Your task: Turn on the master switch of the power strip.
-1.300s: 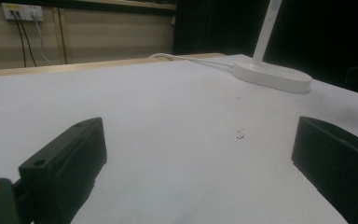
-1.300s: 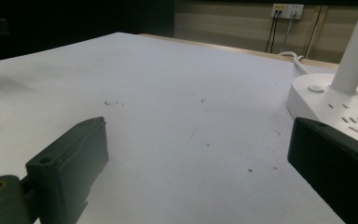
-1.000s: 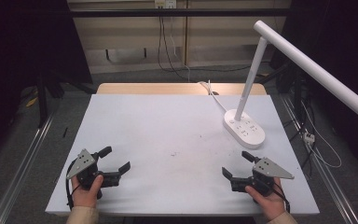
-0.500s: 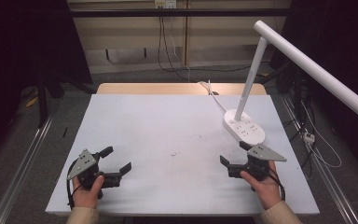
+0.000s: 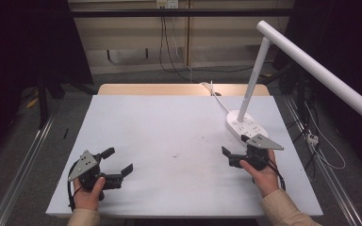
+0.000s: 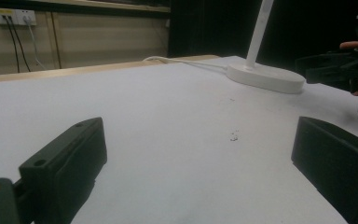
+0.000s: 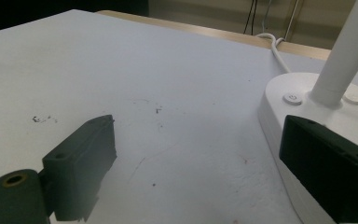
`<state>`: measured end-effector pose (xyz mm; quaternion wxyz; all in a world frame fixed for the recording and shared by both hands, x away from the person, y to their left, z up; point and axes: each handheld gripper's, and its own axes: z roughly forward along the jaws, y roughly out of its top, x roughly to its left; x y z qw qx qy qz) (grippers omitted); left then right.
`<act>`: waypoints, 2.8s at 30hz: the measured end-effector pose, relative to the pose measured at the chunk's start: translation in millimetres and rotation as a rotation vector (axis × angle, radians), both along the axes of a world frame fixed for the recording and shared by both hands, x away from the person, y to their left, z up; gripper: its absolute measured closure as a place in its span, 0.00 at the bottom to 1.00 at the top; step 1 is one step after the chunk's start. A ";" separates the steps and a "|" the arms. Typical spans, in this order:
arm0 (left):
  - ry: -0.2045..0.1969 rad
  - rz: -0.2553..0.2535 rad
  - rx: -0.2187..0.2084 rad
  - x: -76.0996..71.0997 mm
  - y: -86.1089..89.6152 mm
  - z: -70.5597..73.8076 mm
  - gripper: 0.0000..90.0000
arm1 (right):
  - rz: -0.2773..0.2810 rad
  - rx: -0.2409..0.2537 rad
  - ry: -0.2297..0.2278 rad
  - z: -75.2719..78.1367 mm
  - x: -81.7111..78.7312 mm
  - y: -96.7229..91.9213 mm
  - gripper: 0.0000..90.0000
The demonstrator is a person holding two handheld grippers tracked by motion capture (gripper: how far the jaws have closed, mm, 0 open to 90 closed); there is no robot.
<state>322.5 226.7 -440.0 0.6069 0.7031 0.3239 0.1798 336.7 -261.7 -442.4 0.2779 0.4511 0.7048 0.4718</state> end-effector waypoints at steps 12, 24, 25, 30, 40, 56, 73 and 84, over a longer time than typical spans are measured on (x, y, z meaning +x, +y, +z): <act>0.000 -0.004 -0.004 0.4 -0.2 -0.1 0.03 | -0.027 -0.010 0.025 3.7 22.1 -1.1 0.13; -0.002 -0.006 -0.011 0.8 -0.1 0.1 0.03 | -0.048 -0.026 0.031 7.5 37.9 -4.7 0.28; -0.002 -0.005 -0.011 0.9 -0.1 0.1 0.03 | -0.049 -0.025 0.034 7.9 39.2 -5.2 0.30; -0.002 -0.005 -0.013 0.8 -0.1 0.1 0.03 | -0.056 -0.038 0.043 8.3 46.1 -7.9 0.38; -0.002 -0.005 -0.015 0.9 0.5 0.0 0.03 | -0.075 -0.042 0.064 6.9 54.5 -10.4 0.53; -0.001 -0.005 -0.014 1.4 1.7 -0.1 0.04 | -0.074 -0.041 0.098 3.9 65.6 -10.3 0.70; 0.002 -0.010 -0.014 1.2 1.5 -0.1 0.04 | -0.052 -0.054 0.125 8.8 75.8 -9.5 0.83; 0.002 -0.013 -0.012 1.4 1.4 -0.2 0.04 | -0.054 -0.051 0.129 8.2 79.9 -10.0 0.86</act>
